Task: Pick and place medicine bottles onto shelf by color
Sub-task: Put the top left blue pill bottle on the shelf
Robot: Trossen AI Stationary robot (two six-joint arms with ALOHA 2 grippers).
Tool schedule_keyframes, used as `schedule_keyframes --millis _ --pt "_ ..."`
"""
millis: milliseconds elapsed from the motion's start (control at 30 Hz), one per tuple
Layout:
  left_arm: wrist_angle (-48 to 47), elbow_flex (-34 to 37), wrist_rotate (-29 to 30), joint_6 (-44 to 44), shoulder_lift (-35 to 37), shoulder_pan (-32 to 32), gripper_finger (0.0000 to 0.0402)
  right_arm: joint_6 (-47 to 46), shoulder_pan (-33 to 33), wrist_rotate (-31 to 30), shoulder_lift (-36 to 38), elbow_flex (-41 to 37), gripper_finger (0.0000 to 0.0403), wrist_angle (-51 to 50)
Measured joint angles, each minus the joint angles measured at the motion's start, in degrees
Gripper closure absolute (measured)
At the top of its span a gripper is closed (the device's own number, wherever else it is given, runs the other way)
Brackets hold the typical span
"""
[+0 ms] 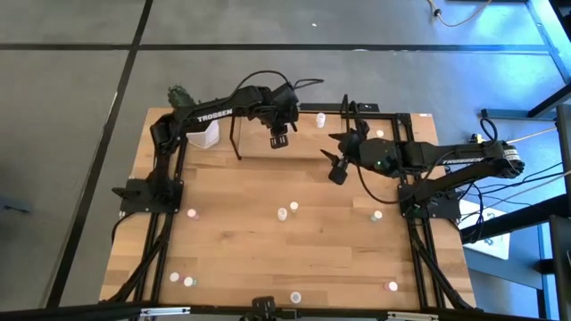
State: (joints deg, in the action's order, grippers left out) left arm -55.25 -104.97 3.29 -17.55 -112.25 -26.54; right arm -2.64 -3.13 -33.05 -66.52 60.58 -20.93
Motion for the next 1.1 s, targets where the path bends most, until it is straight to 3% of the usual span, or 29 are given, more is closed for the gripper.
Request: schedule_keyframes --millis 200,500,1100 --pt "2.34 0.0 0.0 -6.08 0.02 -0.77 0.0318 -0.04 0.0 3.12 0.0 0.0 0.0162 0.01" --pt "4.56 -0.02 -1.47 -12.8 -0.35 -1.36 0.0318 0.01 0.01 3.23 0.0 0.0 0.0162 0.01" --pt "11.56 0.0 -2.92 -14.06 -6.81 -2.29 0.0318 0.12 -0.01 3.23 -0.02 0.09 0.0162 -0.05"
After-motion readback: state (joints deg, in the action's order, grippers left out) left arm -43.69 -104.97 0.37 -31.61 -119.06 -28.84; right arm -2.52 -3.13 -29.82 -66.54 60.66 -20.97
